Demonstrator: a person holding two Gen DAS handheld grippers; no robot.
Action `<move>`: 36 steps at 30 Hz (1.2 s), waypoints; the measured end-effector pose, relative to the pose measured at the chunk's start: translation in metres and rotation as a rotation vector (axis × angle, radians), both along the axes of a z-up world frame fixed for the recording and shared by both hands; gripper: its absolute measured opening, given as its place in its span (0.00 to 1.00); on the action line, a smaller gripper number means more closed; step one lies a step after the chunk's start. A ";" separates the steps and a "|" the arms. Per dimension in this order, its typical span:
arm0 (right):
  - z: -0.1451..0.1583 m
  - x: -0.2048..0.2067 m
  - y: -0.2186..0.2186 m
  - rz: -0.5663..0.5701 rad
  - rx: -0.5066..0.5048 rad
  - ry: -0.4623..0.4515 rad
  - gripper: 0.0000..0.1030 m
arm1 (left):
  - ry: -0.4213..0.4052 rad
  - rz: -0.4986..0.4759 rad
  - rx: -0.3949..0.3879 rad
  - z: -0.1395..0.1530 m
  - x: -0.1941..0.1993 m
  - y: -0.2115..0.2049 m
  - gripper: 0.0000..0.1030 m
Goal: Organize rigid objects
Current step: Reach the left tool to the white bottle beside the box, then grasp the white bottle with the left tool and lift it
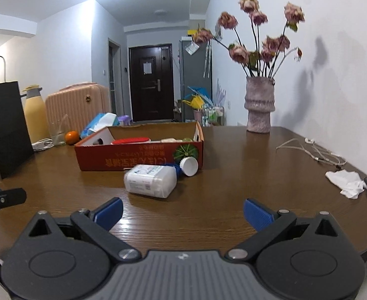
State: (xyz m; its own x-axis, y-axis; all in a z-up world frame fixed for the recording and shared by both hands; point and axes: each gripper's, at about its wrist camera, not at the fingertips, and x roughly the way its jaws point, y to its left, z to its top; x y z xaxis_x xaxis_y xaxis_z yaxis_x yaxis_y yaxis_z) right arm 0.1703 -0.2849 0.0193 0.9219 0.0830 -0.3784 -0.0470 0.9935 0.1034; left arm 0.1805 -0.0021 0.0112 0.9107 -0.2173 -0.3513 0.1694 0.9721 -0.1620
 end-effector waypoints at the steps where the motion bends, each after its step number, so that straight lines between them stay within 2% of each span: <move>1: -0.002 0.005 -0.002 -0.004 0.003 0.008 0.99 | 0.006 -0.013 0.004 -0.001 0.006 -0.004 1.00; 6: -0.009 0.033 -0.012 0.005 0.029 0.059 0.97 | 0.056 -0.056 0.005 -0.007 0.045 -0.028 1.00; 11: -0.013 0.063 -0.014 0.040 0.056 0.084 0.91 | 0.103 -0.099 -0.051 -0.011 0.088 -0.041 1.00; 15: -0.020 0.091 -0.012 0.066 0.073 0.092 0.84 | 0.123 -0.156 -0.055 -0.011 0.123 -0.054 1.00; 17: -0.024 0.109 -0.014 0.067 0.105 0.114 0.77 | 0.144 -0.174 -0.063 -0.013 0.139 -0.059 0.93; 21: -0.034 0.140 -0.021 0.082 0.246 0.148 0.69 | 0.177 -0.222 -0.089 -0.019 0.166 -0.066 0.78; 24: -0.041 0.158 -0.019 0.093 0.295 0.172 0.58 | 0.244 -0.267 -0.172 -0.026 0.188 -0.066 0.75; 25: -0.043 0.163 -0.017 0.099 0.306 0.176 0.54 | 0.271 -0.276 -0.202 -0.030 0.194 -0.066 0.71; 27: -0.045 0.172 -0.015 0.120 0.336 0.181 0.49 | 0.322 -0.311 -0.264 -0.037 0.206 -0.066 0.54; 28: -0.046 0.176 -0.014 0.137 0.359 0.187 0.44 | 0.341 -0.324 -0.285 -0.041 0.209 -0.066 0.45; 29: -0.047 0.180 -0.013 0.159 0.387 0.197 0.40 | 0.335 -0.317 -0.304 -0.043 0.210 -0.064 0.42; 30: -0.050 0.184 -0.014 0.178 0.433 0.207 0.36 | 0.329 -0.313 -0.309 -0.043 0.211 -0.062 0.41; 32: -0.054 0.191 -0.019 0.189 0.517 0.233 0.36 | 0.331 -0.309 -0.315 -0.043 0.211 -0.060 0.40; 36: -0.054 0.190 -0.017 0.197 0.527 0.247 0.34 | 0.324 -0.292 -0.298 -0.042 0.197 -0.061 0.39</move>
State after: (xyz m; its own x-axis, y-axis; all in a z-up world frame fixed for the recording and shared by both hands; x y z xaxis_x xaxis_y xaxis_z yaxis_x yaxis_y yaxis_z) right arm 0.3600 -0.3017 -0.0348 0.7604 0.4767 -0.4410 -0.1363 0.7811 0.6094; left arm 0.3773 -0.0636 -0.0306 0.6522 -0.5796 -0.4885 0.3222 0.7953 -0.5135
